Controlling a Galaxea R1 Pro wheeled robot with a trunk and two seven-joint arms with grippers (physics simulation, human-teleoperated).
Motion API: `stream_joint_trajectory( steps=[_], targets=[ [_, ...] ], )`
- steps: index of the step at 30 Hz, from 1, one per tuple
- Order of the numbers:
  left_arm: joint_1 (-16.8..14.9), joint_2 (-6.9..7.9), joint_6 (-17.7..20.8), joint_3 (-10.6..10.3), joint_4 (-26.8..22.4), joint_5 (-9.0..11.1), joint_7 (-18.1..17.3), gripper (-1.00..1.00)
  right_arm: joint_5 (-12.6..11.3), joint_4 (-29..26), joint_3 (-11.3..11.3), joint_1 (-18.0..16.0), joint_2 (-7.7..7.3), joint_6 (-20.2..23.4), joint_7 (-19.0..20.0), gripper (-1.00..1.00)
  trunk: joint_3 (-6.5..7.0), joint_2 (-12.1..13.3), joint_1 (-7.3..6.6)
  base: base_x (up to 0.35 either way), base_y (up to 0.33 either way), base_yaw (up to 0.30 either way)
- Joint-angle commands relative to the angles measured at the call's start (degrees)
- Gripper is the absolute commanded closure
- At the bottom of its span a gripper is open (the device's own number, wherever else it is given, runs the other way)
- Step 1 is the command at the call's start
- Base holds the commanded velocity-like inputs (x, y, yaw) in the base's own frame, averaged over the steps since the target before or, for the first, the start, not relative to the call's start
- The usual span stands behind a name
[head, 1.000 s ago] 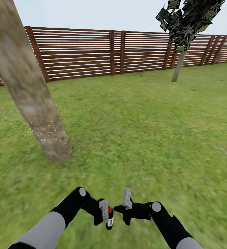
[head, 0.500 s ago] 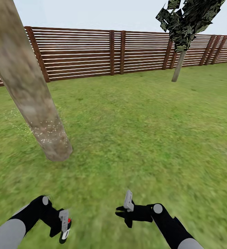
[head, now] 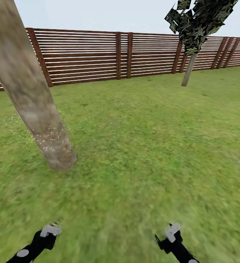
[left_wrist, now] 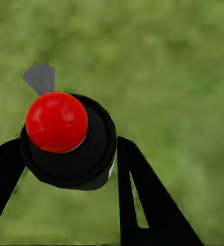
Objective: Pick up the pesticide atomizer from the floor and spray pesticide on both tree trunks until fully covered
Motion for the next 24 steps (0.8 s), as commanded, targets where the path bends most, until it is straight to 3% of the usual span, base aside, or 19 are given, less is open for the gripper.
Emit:
stream_joint_trajectory(
  steps=[1, 4, 6, 10, 13, 16, 24],
  targets=[
    [1.9, 0.01, -3.9, -0.4, 0.3, 3.9, 4.0, 1.00, -5.7, 1.7, 0.0, 0.4, 0.48, -2.1, -3.2, -1.00, -0.03, 0.0, -0.01, 0.000, 0.000, 0.000],
    [4.5, -0.60, -8.9, -0.4, 2.8, 10.2, 10.5, 1.00, -16.0, 2.8, 0.0, 1.4, 0.96, -4.6, -5.4, -1.00, -0.03, 0.0, -0.01, 0.000, 0.000, 0.000],
    [5.4, -1.37, -10.1, -0.4, 5.7, 12.1, 12.0, 1.00, -18.0, 2.9, 0.1, 2.5, 1.28, -5.0, -5.7, -1.00, -0.03, 0.0, -0.01, 0.000, 0.000, 0.000],
    [6.1, -3.91, -11.3, -0.4, 7.3, 12.5, 12.6, 1.00, -19.2, 3.0, 0.0, 3.7, 1.57, -6.0, -5.8, -1.00, -0.03, 0.0, -0.01, 0.000, 0.000, 0.000],
    [6.2, -4.18, -11.5, -0.4, 7.4, 12.5, 12.6, 1.00, -24.3, 3.2, 0.0, 4.5, 1.77, -6.7, -5.9, -1.00, -0.03, 0.0, -0.01, 0.000, 0.000, 0.000],
    [6.3, -4.20, -11.5, -0.4, 7.5, 12.6, 12.6, 1.00, -25.8, 3.3, 0.2, 4.7, 1.83, -6.7, -5.7, -1.00, -0.03, 0.0, -0.01, 0.000, 0.000, 0.000],
    [6.3, -4.28, -11.5, -0.4, 7.5, 12.7, 12.6, 1.00, -26.1, 4.7, 0.2, 4.8, 2.30, -6.4, -5.6, -1.00, -0.03, 0.0, -0.01, 0.000, 0.000, 0.000]
  ],
)
